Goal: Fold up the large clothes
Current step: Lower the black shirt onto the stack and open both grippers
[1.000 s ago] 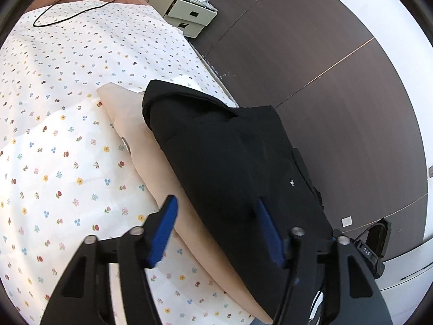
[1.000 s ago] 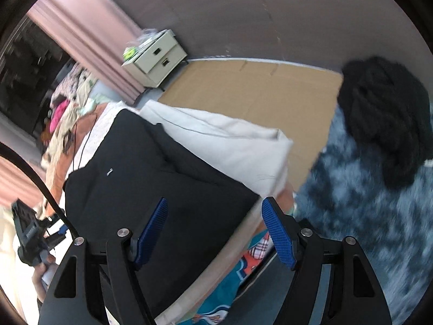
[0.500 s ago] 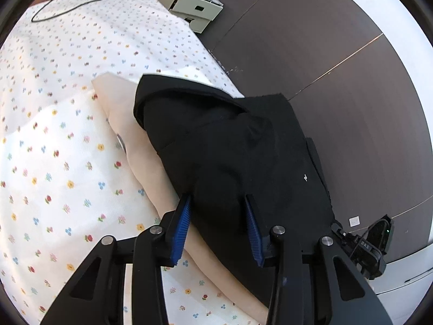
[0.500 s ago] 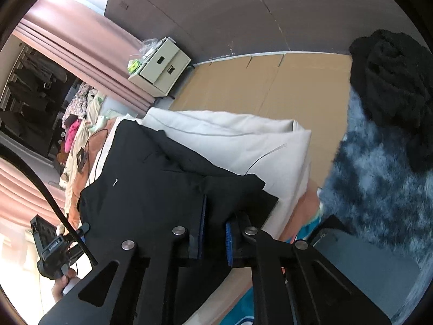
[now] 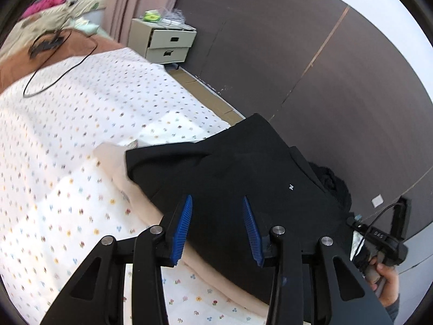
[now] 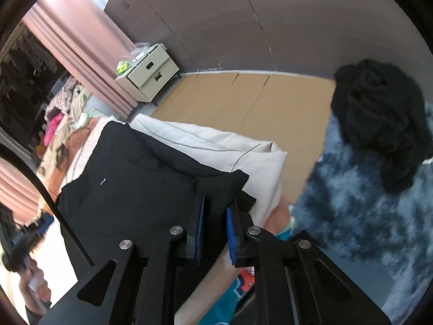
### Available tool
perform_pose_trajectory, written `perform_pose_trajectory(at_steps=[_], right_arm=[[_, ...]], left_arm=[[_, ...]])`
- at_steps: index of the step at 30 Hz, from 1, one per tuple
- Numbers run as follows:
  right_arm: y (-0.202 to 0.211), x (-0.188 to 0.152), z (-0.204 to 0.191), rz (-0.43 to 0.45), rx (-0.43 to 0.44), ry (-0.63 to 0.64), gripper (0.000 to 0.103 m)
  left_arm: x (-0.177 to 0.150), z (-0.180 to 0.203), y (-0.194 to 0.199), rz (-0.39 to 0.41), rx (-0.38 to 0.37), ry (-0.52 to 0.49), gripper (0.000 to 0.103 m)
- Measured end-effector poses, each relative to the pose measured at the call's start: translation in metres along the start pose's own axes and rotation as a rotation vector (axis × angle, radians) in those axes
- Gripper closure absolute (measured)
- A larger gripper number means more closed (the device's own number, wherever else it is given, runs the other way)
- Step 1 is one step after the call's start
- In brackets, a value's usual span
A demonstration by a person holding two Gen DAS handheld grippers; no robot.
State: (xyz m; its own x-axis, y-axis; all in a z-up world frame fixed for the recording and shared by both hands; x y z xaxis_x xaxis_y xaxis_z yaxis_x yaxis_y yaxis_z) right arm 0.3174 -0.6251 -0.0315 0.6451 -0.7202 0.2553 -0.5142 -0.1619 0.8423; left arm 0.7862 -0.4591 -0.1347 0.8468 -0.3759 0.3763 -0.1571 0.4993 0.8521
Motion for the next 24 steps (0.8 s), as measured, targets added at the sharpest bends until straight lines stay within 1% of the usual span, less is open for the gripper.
perform_pose_trajectory(at_steps=[4, 5, 7, 8, 9, 11, 15, 16, 17, 18, 20, 22, 24], right_arm=[[0.003, -0.005, -0.018, 0.019, -0.064, 0.044, 0.088], [0.005, -0.007, -0.021, 0.027, -0.085, 0.054, 0.084], [0.010, -0.010, -0.026, 0.057, -0.122, 0.065, 0.065], [0.015, -0.010, -0.026, 0.083, -0.159, 0.062, 0.044], [0.020, -0.011, -0.028, 0.115, -0.181, 0.065, 0.040], [0.023, -0.013, -0.034, 0.131, -0.174, 0.079, 0.040], [0.017, -0.020, -0.051, 0.118, -0.137, 0.127, 0.041], [0.014, -0.022, -0.055, 0.110, -0.122, 0.138, 0.042], [0.009, -0.025, -0.060, 0.098, -0.105, 0.152, 0.051], [0.004, -0.026, -0.064, 0.083, -0.093, 0.167, 0.057], [-0.011, -0.025, -0.068, 0.057, -0.089, 0.191, 0.060], [-0.028, -0.024, -0.068, 0.033, -0.109, 0.197, 0.062], [-0.041, -0.016, -0.062, 0.016, -0.130, 0.190, 0.069]], left_arm=[[0.005, 0.007, -0.004, -0.007, 0.023, -0.022, 0.063], [0.006, 0.007, -0.008, -0.008, 0.025, -0.023, 0.063], [0.006, 0.007, -0.014, -0.016, 0.030, -0.030, 0.063], [0.007, 0.008, -0.016, -0.020, 0.033, -0.036, 0.063], [0.007, 0.009, -0.019, -0.023, 0.039, -0.043, 0.063], [0.008, 0.009, -0.018, -0.028, 0.044, -0.053, 0.063], [0.012, 0.008, -0.030, -0.036, 0.055, -0.062, 0.063], [0.013, 0.008, -0.034, -0.038, 0.063, -0.065, 0.063], [0.014, 0.009, -0.037, -0.043, 0.071, -0.068, 0.063], [0.015, 0.008, -0.042, -0.052, 0.078, -0.072, 0.063], [0.015, 0.007, -0.050, -0.074, 0.093, -0.076, 0.063], [0.016, 0.006, -0.061, -0.097, 0.117, -0.081, 0.064], [0.017, 0.004, -0.068, -0.109, 0.124, -0.070, 0.068]])
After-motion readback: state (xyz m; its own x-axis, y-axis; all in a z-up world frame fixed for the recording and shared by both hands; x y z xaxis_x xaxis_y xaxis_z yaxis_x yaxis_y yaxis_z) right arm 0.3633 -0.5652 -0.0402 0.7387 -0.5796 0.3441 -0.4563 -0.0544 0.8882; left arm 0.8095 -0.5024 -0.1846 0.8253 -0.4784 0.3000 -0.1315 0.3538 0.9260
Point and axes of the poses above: each gripper's, at about its wrist camera, not at the fingertips, and y roughly against the way its jaws point, z to its right, x to its top, the point moved 3 cm from there along -y, roughly the way its jaws point, and after that the axes turned 14 degrees about -z, right-handed, at the moved point
